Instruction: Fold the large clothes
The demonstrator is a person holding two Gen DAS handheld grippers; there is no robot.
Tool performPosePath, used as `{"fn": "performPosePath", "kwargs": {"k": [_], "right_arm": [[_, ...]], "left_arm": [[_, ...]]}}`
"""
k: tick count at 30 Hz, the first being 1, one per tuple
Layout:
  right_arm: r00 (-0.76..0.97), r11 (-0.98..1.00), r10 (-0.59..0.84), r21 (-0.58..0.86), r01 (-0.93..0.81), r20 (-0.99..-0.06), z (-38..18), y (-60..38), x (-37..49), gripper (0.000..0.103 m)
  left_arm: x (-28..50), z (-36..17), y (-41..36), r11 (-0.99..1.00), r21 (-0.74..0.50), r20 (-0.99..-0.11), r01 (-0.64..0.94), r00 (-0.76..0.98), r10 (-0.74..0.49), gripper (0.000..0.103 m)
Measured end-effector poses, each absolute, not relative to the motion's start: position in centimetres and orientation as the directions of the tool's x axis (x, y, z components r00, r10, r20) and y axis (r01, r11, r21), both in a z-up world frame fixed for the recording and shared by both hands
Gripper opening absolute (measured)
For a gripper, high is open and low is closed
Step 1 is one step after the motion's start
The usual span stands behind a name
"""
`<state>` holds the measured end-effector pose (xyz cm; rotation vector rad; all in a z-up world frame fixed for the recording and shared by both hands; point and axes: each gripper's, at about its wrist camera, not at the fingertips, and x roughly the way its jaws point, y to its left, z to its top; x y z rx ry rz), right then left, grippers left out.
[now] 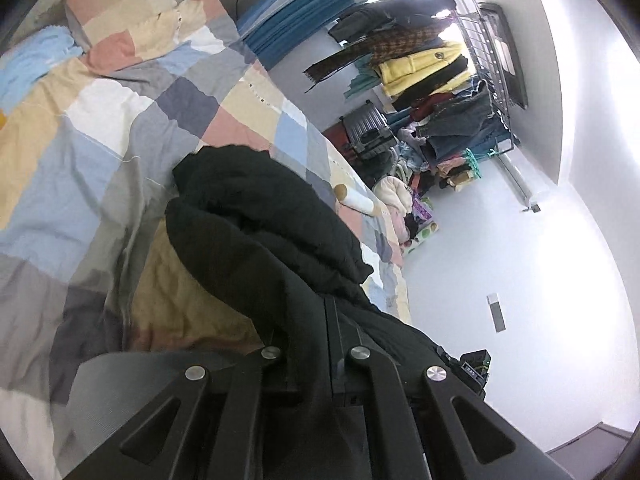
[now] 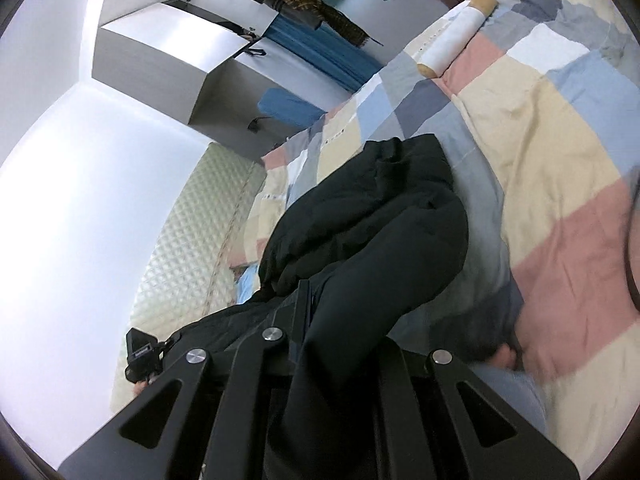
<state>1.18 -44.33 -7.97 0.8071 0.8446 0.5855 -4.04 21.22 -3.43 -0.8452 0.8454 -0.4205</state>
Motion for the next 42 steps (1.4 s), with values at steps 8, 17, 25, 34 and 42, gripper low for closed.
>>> {"fn": "performPosePath", "kwargs": {"k": [8,17,25,34,42], "right_arm": [[0.536,0.569,0.734,0.808,-0.152,-0.416,-5.8,-45.2,-1.7,0.009],[0.601,0.544,0.711,0.828,-0.138,-0.366,-3.4,-45.9,4.5,0.009],[0.639,0.575,0.64,0.818,-0.03,-0.426,-4.2,-44.3,15.4,0.009],[0.659,0.684,0.516,0.726,0.068,-0.548,-9.1,-43.9,26.4,0.009],[0.587,0.8,0.435,0.592,0.096,-0.683,-14.3,-42.2,34.0,0.008]], "left_arm": [[-5.6,-1.0,21.4,0.633,-0.774,-0.494,0.001,0.625,-0.605,0.005],[1.2,1.7,22.1,0.705,-0.708,-0.564,-0.044,0.636,-0.526,0.006],[12.2,1.4,21.8,0.794,-0.592,-0.679,-0.138,0.615,-0.4,0.007],[23.9,-1.2,19.0,0.913,-0.379,-0.751,-0.154,0.627,-0.207,0.008],[32.2,-7.4,17.6,0.953,-0.237,-0.837,-0.188,0.538,-0.101,0.009]]}}
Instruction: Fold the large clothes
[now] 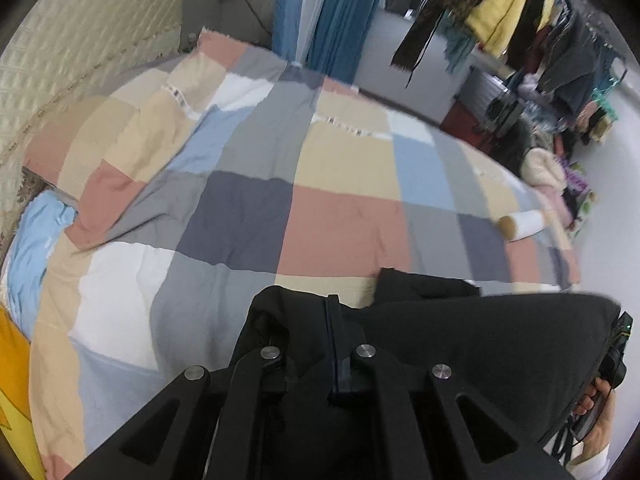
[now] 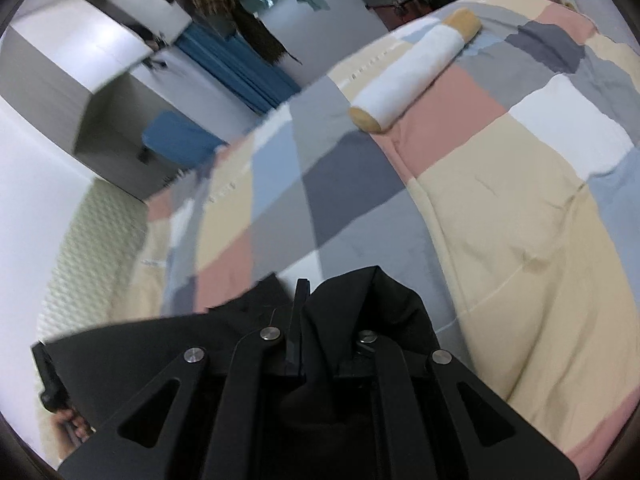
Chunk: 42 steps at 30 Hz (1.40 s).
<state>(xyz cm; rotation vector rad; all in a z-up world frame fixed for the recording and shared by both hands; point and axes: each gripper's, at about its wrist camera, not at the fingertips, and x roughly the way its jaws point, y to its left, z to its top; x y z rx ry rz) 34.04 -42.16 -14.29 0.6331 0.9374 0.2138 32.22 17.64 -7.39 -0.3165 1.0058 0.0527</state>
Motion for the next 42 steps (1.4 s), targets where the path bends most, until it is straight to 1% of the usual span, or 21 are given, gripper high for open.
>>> {"fn": "performPosePath", "kwargs": {"k": [3,5,7,11,14,15,16,17,18,19,20,21,24,26,29,31,32,35,37,40,42], "right_arm": [[0.545,0.804,0.438,0.583,0.118,-0.715,-16.8,-41.4,35.6,0.008],[0.517,0.811,0.446,0.574,0.111,-0.731,-18.2,-40.9,36.3,0.008],[0.504,0.807,0.459,0.581,0.108,-0.732,-18.7,-40.8,36.6,0.008],[0.485,0.751,0.514,0.644,0.144,-0.708,-18.8,-42.0,36.2,0.008],[0.471,0.707,0.549,0.684,0.179,-0.69,-18.1,-43.1,35.1,0.013],[0.471,0.69,0.56,0.699,0.19,-0.681,-17.8,-43.4,34.5,0.015],[0.471,0.683,0.564,0.704,0.195,-0.678,-17.5,-43.5,34.2,0.019],[0.469,0.68,0.567,0.706,0.198,-0.677,-16.8,-43.9,33.2,0.026],[0.469,0.681,0.566,0.705,0.197,-0.678,-16.3,-44.1,32.8,0.039],[0.478,0.686,0.56,0.702,0.191,-0.677,-15.3,-44.6,31.7,0.046],[0.491,0.689,0.552,0.7,0.187,-0.674,-14.5,-44.9,31.1,0.056],[0.507,0.693,0.544,0.698,0.178,-0.669,-13.6,-45.2,30.4,0.058],[0.551,0.722,0.515,0.679,0.133,-0.656,-10.3,-46.2,28.2,0.058],[0.582,0.773,0.465,0.626,0.1,-0.667,-7.9,-45.9,26.8,0.058],[0.613,0.835,0.425,0.55,0.017,-0.665,-5.1,-43.0,25.2,0.058],[0.622,0.856,0.43,0.515,-0.049,-0.655,-4.1,-40.0,24.5,0.059],[0.624,0.862,0.434,0.501,-0.078,-0.65,-3.9,-38.6,24.4,0.061],[0.625,0.88,0.445,0.442,-0.173,-0.641,-3.9,-33.4,23.5,0.067],[0.628,0.886,0.45,0.406,-0.224,-0.635,-4.8,-30.1,23.1,0.068],[0.619,0.886,0.458,0.38,-0.265,-0.638,-7.0,-26.7,23.6,0.073],[0.615,0.893,0.447,0.356,-0.274,-0.649,-8.6,-25.2,24.2,0.079]], "left_arm": [[34.0,-10.0,17.6,0.953,-0.229,-0.86,-0.197,0.499,-0.104,0.009],[34.6,-11.2,18.1,0.947,-0.254,-0.868,-0.199,0.479,-0.132,0.009],[34.8,-11.7,18.5,0.936,-0.29,-0.867,-0.199,0.47,-0.169,0.009],[34.0,-11.4,19.0,0.924,-0.332,-0.865,-0.192,0.453,-0.217,0.009],[32.5,-10.6,19.5,0.903,-0.387,-0.855,-0.187,0.44,-0.275,0.011],[31.9,-10.4,19.8,0.892,-0.411,-0.849,-0.191,0.436,-0.298,0.013],[31.2,-10.1,20.3,0.876,-0.439,-0.841,-0.2,0.435,-0.323,0.015],[30.0,-9.5,21.1,0.847,-0.48,-0.824,-0.229,0.448,-0.347,0.023],[29.1,-8.9,21.7,0.822,-0.51,-0.81,-0.253,0.464,-0.359,0.038],[28.1,-8.3,22.4,0.799,-0.535,-0.795,-0.276,0.485,-0.365,0.05],[26.8,-7.1,23.1,0.779,-0.553,-0.777,-0.296,0.52,-0.355,0.062],[25.6,-5.9,23.4,0.778,-0.556,-0.761,-0.292,0.555,-0.336,0.063],[23.0,-2.2,22.4,0.836,-0.503,-0.731,-0.221,0.624,-0.275,0.065],[21.7,-0.5,20.2,0.887,-0.433,-0.718,-0.162,0.656,-0.231,0.066],[20.8,0.2,15.7,0.938,-0.338,-0.706,-0.081,0.681,-0.196,0.067],[20.9,-0.4,12.7,0.953,-0.302,-0.705,-0.028,0.679,-0.203,0.067],[21.2,-0.9,11.2,0.959,-0.283,-0.71,-0.005,0.673,-0.206,0.067],[22.4,-3.4,6.9,0.975,-0.22,-0.732,0.042,0.653,-0.194,0.067],[23.2,-4.8,5.0,0.98,-0.189,-0.737,0.057,0.652,-0.18,0.067],[24.5,-6.5,3.2,0.99,-0.126,-0.726,0.06,0.674,-0.134,0.067],[25.5,-7.4,2.3,0.995,-0.081,-0.703,0.051,0.705,-0.093,0.067]]}}
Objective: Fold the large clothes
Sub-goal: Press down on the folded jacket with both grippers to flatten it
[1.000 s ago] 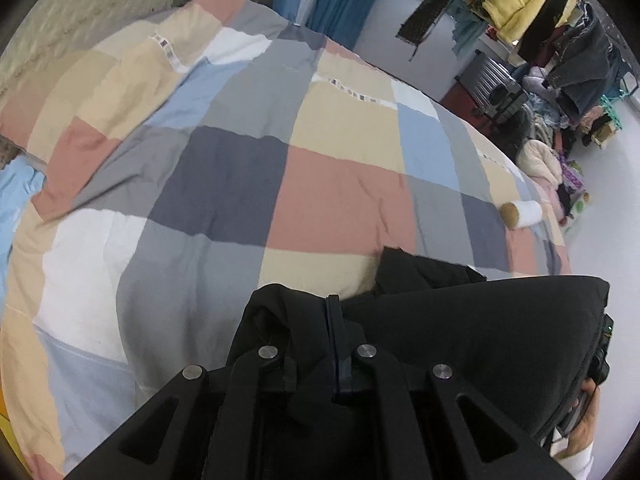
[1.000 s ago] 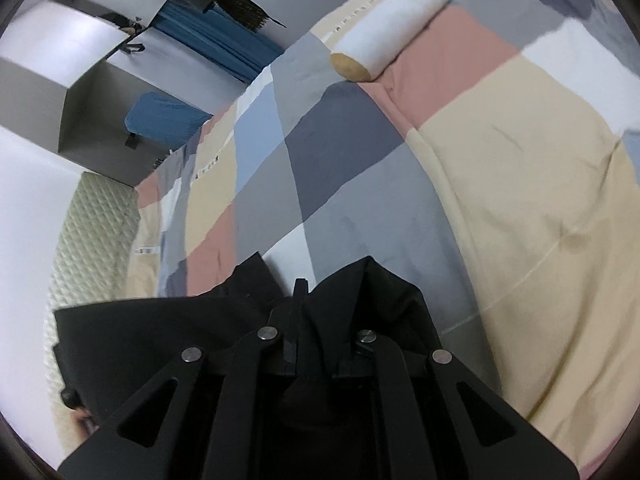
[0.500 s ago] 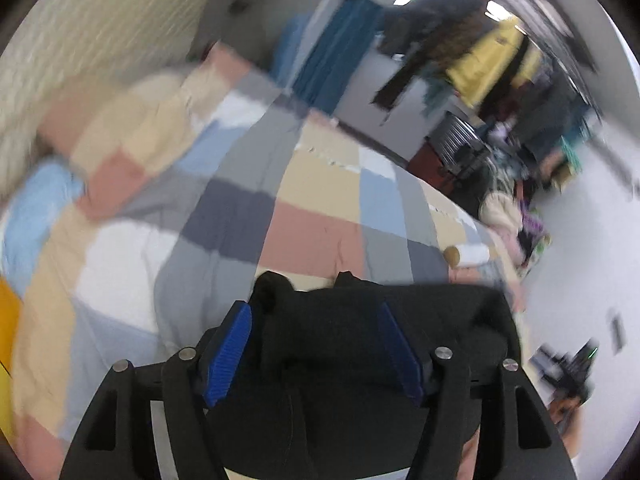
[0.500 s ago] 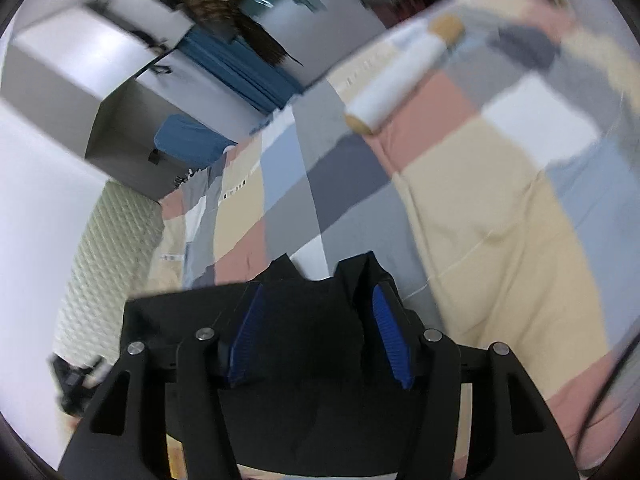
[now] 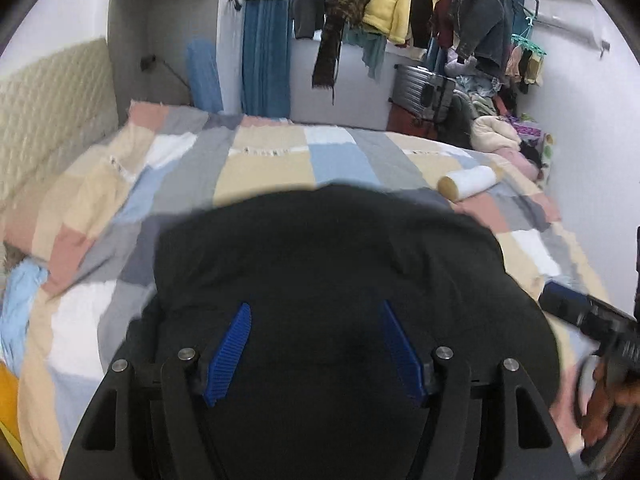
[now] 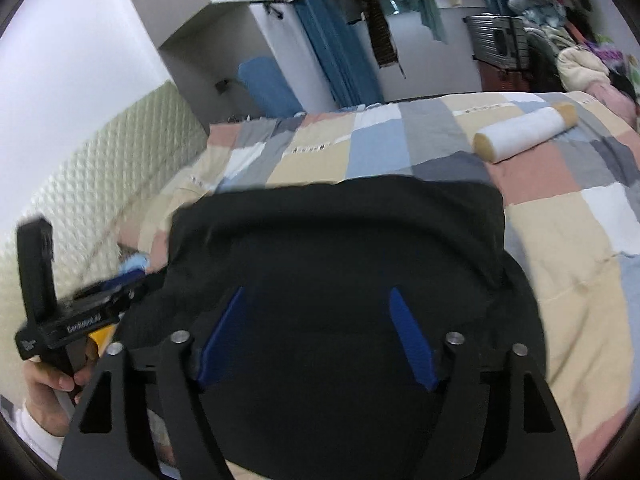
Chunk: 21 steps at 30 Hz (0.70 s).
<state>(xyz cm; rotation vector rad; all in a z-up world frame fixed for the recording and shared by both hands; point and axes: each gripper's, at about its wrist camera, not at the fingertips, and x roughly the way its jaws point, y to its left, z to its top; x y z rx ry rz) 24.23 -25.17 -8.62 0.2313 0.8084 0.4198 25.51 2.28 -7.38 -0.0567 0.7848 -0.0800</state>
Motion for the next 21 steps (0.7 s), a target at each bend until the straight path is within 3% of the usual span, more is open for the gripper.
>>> {"fn": "performPosePath", "kwargs": {"k": [5,9,21], "right_arm": [[0.626,0.929,0.368,0.243,-0.279,-0.688,-12.3,-22.8,26.9,0.08],[0.663,0.933,0.344,0.165,-0.319,-0.665,-13.8,-22.0,28.3,0.084],[0.693,0.945,0.31,0.134,-0.297,-0.651,-16.7,-20.0,31.1,0.101]], "left_arm": [[27.3,-10.8,0.7,0.996,0.091,-0.652,0.025,0.757,0.041,0.067],[27.5,-13.2,1.2,0.997,0.078,-0.635,0.024,0.772,0.031,0.067],[30.6,-16.2,3.5,1.0,-0.006,-0.654,0.006,0.757,-0.008,0.072]]}}
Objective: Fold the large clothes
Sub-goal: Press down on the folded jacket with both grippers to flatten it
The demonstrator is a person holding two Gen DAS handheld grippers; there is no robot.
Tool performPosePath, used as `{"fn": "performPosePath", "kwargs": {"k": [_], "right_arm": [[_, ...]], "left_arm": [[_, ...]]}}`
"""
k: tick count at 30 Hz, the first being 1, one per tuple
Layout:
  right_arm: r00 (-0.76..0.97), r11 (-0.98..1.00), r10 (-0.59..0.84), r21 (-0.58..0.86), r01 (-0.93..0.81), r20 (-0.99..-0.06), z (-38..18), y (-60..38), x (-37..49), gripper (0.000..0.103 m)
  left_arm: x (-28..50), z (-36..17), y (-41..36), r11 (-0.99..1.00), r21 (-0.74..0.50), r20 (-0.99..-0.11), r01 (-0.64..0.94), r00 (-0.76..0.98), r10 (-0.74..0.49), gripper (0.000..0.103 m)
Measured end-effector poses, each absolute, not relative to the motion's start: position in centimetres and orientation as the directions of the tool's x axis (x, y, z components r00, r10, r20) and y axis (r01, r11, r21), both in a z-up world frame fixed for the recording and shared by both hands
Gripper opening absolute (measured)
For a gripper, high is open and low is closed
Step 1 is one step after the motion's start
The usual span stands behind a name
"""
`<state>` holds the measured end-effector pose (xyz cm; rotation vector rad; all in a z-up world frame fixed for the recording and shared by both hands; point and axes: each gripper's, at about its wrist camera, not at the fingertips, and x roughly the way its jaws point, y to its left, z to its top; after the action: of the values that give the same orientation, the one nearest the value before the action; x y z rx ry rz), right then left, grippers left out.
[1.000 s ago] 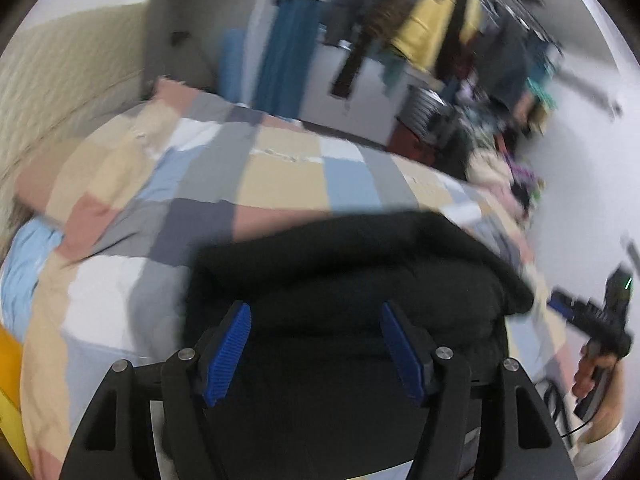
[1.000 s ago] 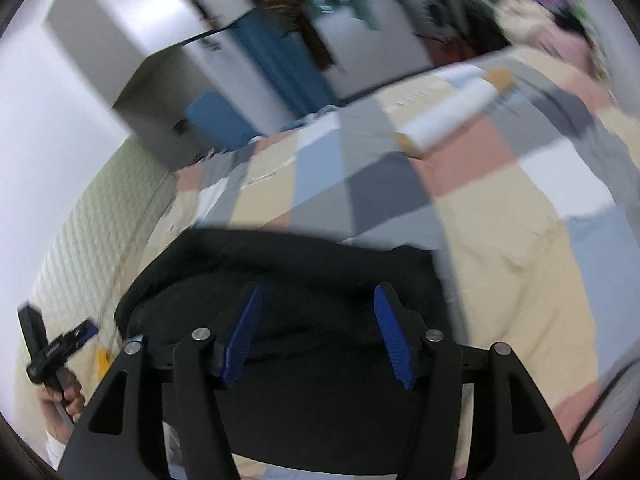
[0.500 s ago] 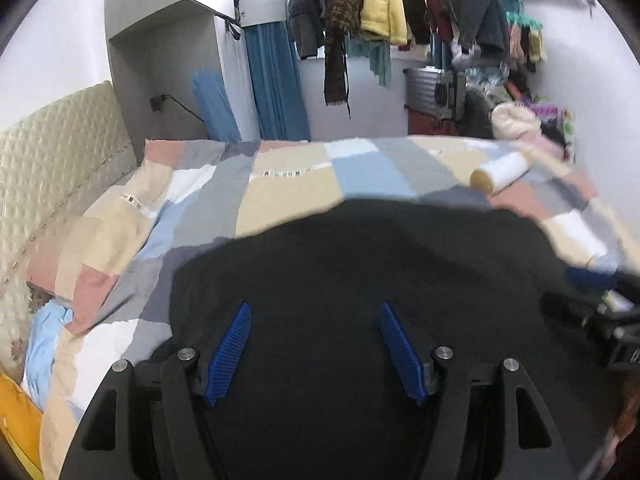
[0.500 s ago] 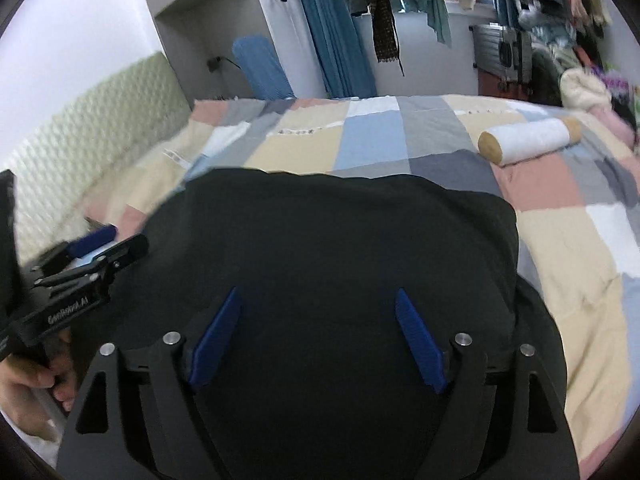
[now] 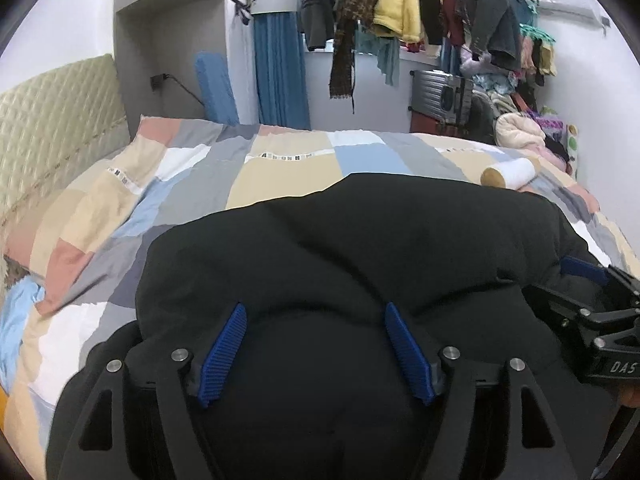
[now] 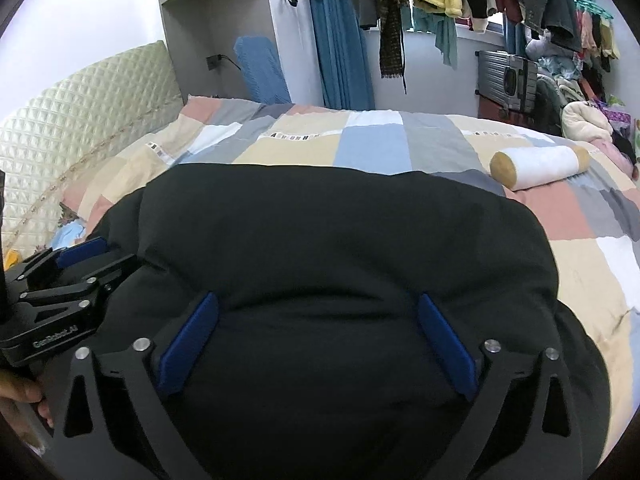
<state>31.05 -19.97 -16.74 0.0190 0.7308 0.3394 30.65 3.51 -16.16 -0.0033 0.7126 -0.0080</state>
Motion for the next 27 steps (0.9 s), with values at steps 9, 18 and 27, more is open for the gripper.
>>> {"fn": "performPosePath", "kwargs": {"k": [9,18,27], "right_arm": [[0.733,0.954,0.28,0.092,-0.286,-0.62,-18.5,-19.2,31.4,0.102],[0.705,0.942,0.321,0.14,-0.304,-0.633,-17.5,-19.9,31.6,0.102],[0.714,0.948,0.3,0.116,-0.295,-0.633,-17.0,-20.5,34.0,0.102]], "left_arm": [[31.7,-17.9,3.8,0.999,-0.051,-0.666,0.0,0.745,-0.034,0.074],[31.9,-16.9,3.7,0.999,-0.045,-0.663,-0.008,0.748,-0.023,0.074],[34.5,-17.1,6.2,0.99,0.031,-0.701,-0.138,0.703,0.12,0.076]]}}
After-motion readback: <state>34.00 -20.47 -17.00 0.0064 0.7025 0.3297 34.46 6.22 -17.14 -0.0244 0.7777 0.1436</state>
